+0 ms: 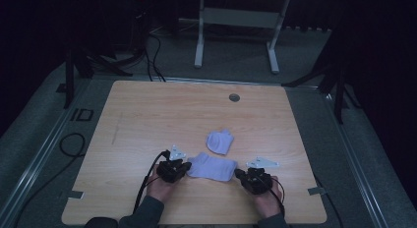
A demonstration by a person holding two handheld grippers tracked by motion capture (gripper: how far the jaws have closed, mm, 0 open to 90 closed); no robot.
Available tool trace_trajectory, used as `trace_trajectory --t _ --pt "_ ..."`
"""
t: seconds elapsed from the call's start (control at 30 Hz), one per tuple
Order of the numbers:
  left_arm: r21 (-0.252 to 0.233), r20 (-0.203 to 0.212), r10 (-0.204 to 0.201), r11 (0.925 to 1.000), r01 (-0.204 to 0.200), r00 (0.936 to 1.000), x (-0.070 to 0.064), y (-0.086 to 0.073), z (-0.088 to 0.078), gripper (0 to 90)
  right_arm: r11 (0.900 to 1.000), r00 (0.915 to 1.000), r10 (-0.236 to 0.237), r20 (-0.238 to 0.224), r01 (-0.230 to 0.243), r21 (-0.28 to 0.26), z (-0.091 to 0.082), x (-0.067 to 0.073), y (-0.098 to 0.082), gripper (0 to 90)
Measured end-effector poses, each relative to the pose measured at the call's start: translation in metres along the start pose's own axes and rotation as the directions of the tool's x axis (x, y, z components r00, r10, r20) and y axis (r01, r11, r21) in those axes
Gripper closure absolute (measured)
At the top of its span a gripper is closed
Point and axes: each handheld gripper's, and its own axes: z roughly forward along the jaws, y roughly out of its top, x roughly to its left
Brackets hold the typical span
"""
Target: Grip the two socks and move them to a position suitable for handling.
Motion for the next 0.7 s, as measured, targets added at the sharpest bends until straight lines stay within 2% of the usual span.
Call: trace_trajectory --t 0.17,0.27,0.4,0.43,0.53,0.57,0.6,0.7 --pt "0.001 0.0 0.0 1.0 0.0 1.0 0.0 0.0 0.0 89.7 1.0 0.9996 0.025 0.014 -0.025 -0.006 -0.005 -0.006 -0.003 87.1" --pt "0.0 0.0 0.0 1.0 0.0 1.0 0.0 0.0 0.0 89.7 0.999 0.9994 0.029 0.02 -0.028 -0.03 -0.01 -0.007 0.0 86.6" --pt "0.002 -0.002 0.002 1.0 -0.002 1.0 0.0 0.0 0.0 89.7 0.998 0.9999 -0.001 0.012 0.002 -0.06 -0.014 -0.003 0.013 85.8" --pt "0.001 -0.002 0.002 1.0 -0.002 1.0 0.0 0.0 0.0 89.7 0.997 0.9995 -0.029 0.012 0.029 -0.066 -0.013 0.0 0.022 85.4" --pt "0.002 -0.002 0.001 1.0 -0.001 1.0 0.0 0.0 0.0 89.7 0.996 0.9978 -0.065 0.011 0.066 -0.068 -0.008 0.002 0.038 84.9" --pt "0.002 -0.002 0.001 1.0 -0.001 1.0 0.0 0.0 0.0 89.6 0.996 0.9978 -0.065 0.011 0.066 -0.068 -0.008 0.002 0.038 84.9" --pt "0.002 -0.001 0.001 1.0 -0.001 1.0 0.0 0.0 0.0 89.6 0.994 0.9963 -0.085 0.012 0.086 -0.064 -0.002 0.002 0.048 84.3" --pt "0.001 -0.001 -0.002 1.0 0.002 1.0 -0.001 0.0 0.0 89.5 0.993 0.9949 -0.1 0.012 0.101 -0.059 0.005 0.002 0.058 84.0"
